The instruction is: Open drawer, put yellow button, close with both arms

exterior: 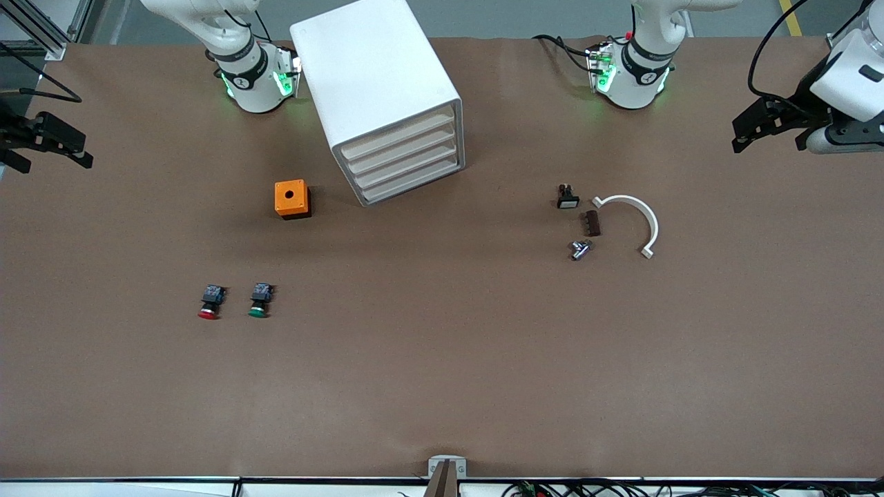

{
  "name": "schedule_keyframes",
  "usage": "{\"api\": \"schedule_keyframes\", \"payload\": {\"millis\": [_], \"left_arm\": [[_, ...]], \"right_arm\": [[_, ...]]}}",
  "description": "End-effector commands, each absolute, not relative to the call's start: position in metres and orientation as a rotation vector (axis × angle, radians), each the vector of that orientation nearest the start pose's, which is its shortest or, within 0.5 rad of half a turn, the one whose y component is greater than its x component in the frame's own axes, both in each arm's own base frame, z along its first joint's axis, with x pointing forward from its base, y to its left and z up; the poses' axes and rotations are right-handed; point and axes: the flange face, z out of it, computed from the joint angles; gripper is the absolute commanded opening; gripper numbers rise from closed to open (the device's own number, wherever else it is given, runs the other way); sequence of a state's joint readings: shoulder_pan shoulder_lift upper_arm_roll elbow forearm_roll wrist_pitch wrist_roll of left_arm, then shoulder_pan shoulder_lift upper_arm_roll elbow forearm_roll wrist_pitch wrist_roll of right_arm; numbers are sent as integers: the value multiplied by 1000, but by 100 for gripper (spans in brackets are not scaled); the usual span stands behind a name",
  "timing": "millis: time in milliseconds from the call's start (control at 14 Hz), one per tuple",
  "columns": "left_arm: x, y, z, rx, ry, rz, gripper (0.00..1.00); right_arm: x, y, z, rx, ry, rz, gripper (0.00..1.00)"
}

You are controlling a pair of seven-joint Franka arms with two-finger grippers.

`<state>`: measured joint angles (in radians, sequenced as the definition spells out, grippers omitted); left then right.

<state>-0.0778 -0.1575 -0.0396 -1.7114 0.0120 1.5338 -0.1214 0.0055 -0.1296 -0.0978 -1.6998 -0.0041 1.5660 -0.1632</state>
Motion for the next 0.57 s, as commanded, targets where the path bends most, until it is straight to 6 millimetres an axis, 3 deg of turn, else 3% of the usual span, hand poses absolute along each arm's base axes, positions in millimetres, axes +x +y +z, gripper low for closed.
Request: {"api": "schedule_keyframes", "payload": {"millis": [0,500], "left_arm": [[489,-54,645,-3133,2,13,100],[504,-49,654,-3128,-23,5,100]], "right_arm": [[500,-54,633,-3136,-115,-12,100],[499,-54,631,-3135,-113,5,100]]}}
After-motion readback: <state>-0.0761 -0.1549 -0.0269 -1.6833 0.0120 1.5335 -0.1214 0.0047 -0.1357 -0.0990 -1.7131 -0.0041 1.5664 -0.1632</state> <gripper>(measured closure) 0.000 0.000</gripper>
